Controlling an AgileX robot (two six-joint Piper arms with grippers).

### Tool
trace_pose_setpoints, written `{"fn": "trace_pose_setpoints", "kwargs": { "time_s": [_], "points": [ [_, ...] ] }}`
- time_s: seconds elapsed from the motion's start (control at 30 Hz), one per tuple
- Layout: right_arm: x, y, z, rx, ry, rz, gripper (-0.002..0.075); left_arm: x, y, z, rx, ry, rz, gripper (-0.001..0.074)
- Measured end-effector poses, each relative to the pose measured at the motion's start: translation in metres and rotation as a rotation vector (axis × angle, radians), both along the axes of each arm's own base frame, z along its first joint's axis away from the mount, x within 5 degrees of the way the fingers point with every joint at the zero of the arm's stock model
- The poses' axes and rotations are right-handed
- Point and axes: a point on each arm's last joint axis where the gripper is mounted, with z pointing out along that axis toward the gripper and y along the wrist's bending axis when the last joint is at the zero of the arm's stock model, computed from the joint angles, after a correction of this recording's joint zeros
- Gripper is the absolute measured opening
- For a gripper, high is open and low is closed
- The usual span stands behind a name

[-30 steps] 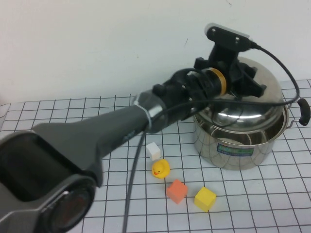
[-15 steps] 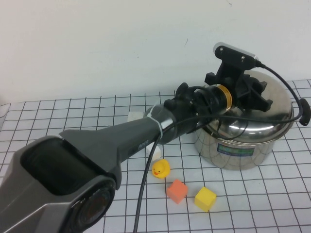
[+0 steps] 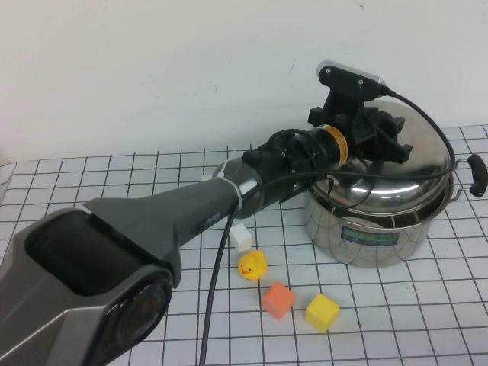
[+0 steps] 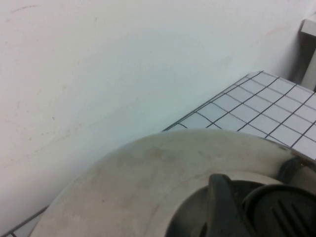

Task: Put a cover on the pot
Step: Place the pot lid on the pot

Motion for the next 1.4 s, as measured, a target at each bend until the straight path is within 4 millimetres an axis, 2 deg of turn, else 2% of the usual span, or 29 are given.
{"fn": "trace_pose_setpoints", "kwargs": {
  "time_s": [0.13, 0.33, 0.73, 1.4],
  "points": [
    [0.000, 0.000, 0.000, 0.000, 0.000, 0.000, 0.0009, 0.000, -0.002, -0.002, -0.013, -0.006, -0.013, 0.0318],
    [0.000, 0.000, 0.000, 0.000, 0.000, 0.000, 0.0009, 0.002, -0.004, -0.018, -0.002, 0.013, -0.018, 0.0318],
    [0.000, 0.000, 0.000, 0.000, 0.000, 0.000, 0.0009, 0.002, -0.006, -0.030, -0.004, 0.019, -0.032, 0.0318],
    [0.000, 0.000, 0.000, 0.000, 0.000, 0.000, 0.0009, 0.002, -0.006, -0.031, -0.037, 0.052, -0.029, 0.0318]
  ]
}}
